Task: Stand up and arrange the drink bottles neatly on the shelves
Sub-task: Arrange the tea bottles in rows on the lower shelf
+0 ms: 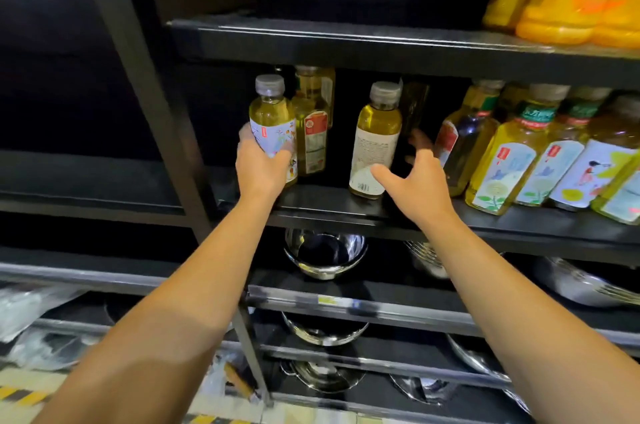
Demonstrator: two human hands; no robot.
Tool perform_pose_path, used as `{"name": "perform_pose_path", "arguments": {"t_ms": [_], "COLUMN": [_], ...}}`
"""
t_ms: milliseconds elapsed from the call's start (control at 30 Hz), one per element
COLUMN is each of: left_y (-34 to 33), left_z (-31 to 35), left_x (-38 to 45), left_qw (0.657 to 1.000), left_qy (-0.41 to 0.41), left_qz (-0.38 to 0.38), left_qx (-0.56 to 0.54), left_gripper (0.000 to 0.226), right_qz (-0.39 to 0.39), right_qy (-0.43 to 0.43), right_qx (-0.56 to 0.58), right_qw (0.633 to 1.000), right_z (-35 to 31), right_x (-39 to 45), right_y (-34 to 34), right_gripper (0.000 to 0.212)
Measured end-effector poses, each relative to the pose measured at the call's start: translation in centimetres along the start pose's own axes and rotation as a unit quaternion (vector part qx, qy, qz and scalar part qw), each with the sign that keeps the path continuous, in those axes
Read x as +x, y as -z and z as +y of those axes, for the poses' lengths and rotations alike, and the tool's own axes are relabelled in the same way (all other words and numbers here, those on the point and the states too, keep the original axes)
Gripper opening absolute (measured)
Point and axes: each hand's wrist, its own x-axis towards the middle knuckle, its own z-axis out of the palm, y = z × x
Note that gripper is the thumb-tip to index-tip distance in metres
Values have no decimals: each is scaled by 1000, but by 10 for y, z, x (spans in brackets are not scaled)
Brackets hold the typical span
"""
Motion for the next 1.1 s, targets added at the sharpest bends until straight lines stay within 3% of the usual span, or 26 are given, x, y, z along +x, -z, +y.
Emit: {"name": "perform_pose_path", "arguments": {"t_ms": [333,633,700,833,1100], "left_y": [7,-18,-21,-26,-86], "left_z": [6,27,33,46,78], "left_x": [-48,-67,-75,-102,-194], "left_qw": [991,976,970,943,874], "left_qy": [-42,-74,-70,-67,-27], "left_qz": [-117,-193,-213,-285,-414], "left_qx": [-42,-68,-88,-161,-253], "left_gripper": [53,44,42,36,49], "right_qz": [-69,-22,-13,14,97], "right_qy": [-4,13,21,-8,-50], "right_qx": [80,140,166,188,205], "right_qw": [994,990,986,982,973], "right_z": [7,15,19,33,84], "right_x": [17,-22,-37,-73,-150], "right_y": [-13,11,19,44,130], "right_gripper": [64,38,43,57,51]}}
